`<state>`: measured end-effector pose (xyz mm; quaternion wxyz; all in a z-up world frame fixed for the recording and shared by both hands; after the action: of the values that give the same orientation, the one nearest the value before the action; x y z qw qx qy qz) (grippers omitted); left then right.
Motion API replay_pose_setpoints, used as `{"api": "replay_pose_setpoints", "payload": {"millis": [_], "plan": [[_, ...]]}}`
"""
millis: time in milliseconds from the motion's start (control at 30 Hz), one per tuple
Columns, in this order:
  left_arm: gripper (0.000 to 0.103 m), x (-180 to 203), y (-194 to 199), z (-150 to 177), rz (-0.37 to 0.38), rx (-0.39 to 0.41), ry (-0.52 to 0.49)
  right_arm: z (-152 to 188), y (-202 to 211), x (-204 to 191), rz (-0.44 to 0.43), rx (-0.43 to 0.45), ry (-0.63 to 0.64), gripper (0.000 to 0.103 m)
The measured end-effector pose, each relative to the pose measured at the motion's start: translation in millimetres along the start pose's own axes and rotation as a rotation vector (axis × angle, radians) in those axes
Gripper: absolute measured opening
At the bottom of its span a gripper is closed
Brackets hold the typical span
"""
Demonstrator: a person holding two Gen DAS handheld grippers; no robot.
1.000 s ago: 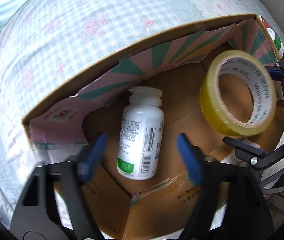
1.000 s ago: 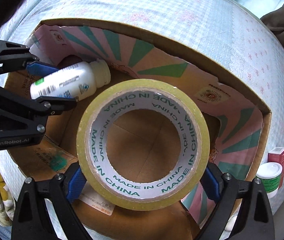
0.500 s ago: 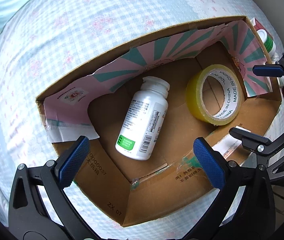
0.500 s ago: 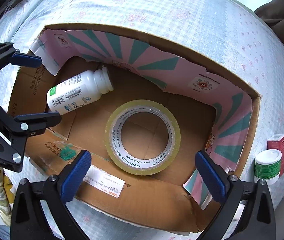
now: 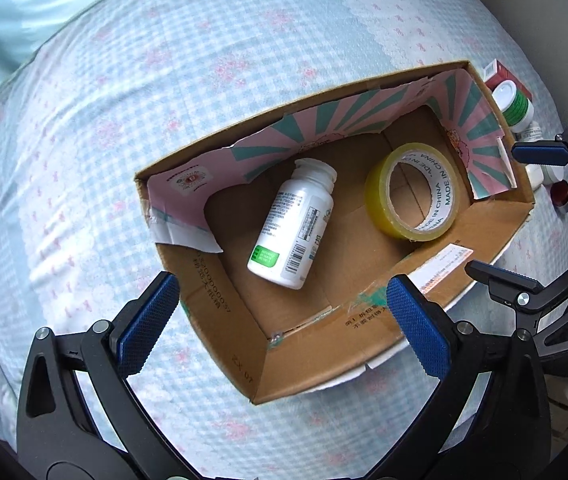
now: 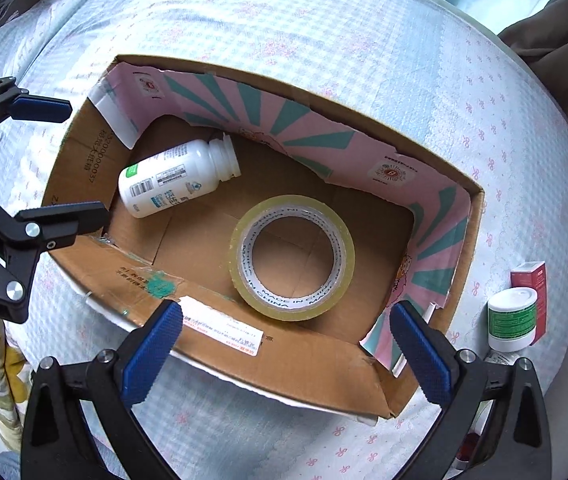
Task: Organize rigid objects
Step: 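Open both tools to drop the pill bottle and tape into the box, then move both tools back toward the remaining items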
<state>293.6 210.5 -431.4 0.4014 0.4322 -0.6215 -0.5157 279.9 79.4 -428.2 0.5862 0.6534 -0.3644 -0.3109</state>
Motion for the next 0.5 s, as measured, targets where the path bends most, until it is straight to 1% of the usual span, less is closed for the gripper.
{"api": "replay_pose_setpoints", "payload": {"millis": [133,200,333,500], "plan": [[0.103,-4,45,7,-0.01,0.044,0.007,3,33,-10,0.014,0.037,0.003,0.103],[0.103,-3,68,14,-0.016,0.069,0.016,10,53,-12,0.029,0.058,0.0,0.103],[0.103,3,112,28,-0.015,0.118,0.033,30,101,-11,0.07,0.101,-0.013,0.103],[0.103,21,157,37,0.0,0.189,0.039,58,150,-7,0.114,0.131,-0.086,0.103]]}}
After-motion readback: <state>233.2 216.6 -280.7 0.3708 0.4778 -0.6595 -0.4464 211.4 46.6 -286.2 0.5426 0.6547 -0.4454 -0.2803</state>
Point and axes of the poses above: each gripper's, at about its wrist camera, not at the fingertips, and y roughly against the way its jaws point, x to its right, z to its underside, the point moved 1 cm from there along -y, roughly the way its jaws point, and after that the axes turned 3 degrees about y, right-handed, at the moved point
